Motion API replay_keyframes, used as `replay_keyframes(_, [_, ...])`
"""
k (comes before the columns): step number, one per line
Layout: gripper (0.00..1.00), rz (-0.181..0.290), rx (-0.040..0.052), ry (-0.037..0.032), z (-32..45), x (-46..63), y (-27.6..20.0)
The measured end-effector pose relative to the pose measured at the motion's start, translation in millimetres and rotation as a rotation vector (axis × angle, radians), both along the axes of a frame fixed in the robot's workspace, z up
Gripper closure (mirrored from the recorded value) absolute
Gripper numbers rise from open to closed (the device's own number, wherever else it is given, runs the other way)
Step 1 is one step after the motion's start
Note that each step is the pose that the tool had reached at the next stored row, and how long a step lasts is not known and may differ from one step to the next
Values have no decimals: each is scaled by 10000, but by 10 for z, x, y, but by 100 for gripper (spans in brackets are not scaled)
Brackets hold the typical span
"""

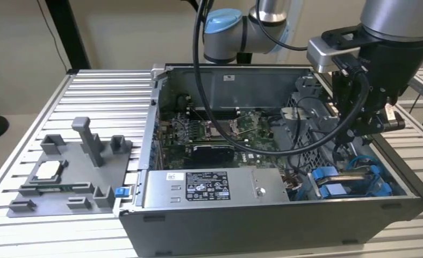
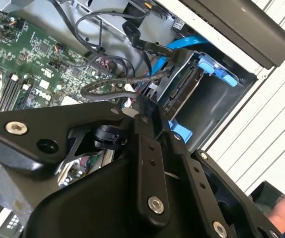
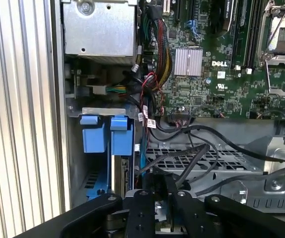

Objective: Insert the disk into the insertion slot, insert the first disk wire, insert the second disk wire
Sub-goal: 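Insert the first disk wire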

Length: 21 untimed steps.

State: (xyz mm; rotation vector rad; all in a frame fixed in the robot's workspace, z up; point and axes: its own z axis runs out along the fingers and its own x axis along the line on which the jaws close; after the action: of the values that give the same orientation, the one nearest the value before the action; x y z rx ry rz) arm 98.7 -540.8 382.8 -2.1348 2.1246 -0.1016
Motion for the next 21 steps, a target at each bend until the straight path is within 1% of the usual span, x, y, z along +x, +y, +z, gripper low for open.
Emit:
replay_keyframes(3, [100, 0, 0, 0, 0, 1, 0])
replay_keyframes(6, [100, 0, 1, 6, -1, 30, -1])
replay_keyframes(9, [100, 0, 1, 38, -2, 104, 0])
replay_keyframes(14, [100, 0, 1, 126, -11, 252, -10])
replay_keyframes(16, [100, 0, 0, 147, -24, 293, -27])
replay_keyframes(21, [100, -5, 1, 171, -58, 345, -106])
